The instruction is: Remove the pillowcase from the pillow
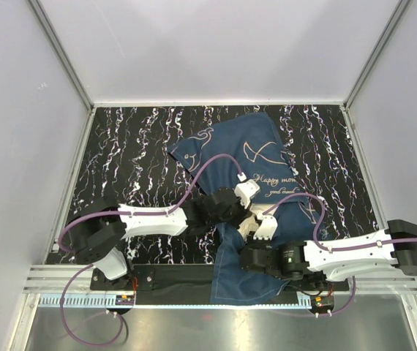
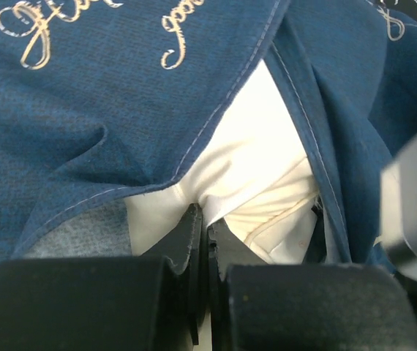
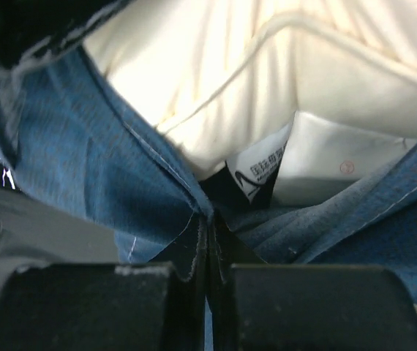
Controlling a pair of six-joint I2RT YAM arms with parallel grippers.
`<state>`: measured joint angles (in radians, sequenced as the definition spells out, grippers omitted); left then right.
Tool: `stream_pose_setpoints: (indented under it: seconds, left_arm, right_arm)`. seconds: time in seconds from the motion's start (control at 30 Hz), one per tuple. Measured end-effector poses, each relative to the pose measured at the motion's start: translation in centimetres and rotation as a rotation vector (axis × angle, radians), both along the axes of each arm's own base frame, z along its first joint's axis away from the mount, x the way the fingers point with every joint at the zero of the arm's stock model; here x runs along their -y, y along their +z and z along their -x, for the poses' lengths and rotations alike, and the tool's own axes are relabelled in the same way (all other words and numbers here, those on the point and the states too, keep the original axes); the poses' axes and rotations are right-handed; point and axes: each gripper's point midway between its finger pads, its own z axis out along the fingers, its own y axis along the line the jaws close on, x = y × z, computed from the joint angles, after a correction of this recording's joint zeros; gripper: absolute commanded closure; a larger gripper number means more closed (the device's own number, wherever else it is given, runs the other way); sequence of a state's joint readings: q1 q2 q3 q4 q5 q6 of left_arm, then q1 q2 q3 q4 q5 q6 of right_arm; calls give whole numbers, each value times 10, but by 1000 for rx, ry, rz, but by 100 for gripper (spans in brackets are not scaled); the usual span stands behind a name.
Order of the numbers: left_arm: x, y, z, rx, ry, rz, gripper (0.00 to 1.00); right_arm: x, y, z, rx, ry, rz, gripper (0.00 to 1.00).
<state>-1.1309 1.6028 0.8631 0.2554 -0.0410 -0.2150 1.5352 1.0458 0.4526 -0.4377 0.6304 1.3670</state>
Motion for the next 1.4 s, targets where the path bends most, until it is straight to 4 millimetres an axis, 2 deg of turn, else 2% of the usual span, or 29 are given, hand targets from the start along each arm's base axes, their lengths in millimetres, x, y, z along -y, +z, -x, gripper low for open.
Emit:
stream_pose_setpoints:
  seconds: [0.13,0.4,0.83,1.07,1.2,1.33,1.4]
  left_arm:
    - [-8,5,-4,-10,19,-2,100]
    - [-20,20,-16,-24,63,25,100]
    - [-19,22,-14,-99,60,67,100]
    - [-16,24,-11,-115,41,84,100]
    - [-12,31,-13,-110,35,107,100]
    - [-8,40,-13,-110,21,113,100]
    - [-7,45,-12,-109,16,107,100]
  right_arm:
    - [-6,0,3,10,6,-3,100]
    - [-29,23,3,46,29,-126,100]
    - [-58,30,6,127,148,-205,100]
    - [-74,35,15,177,261,-173,100]
    - [-79,28,18,177,276,-200,100]
    - [-63,5,20,141,244,-195,100]
    - [-56,1,20,131,225,-161,100]
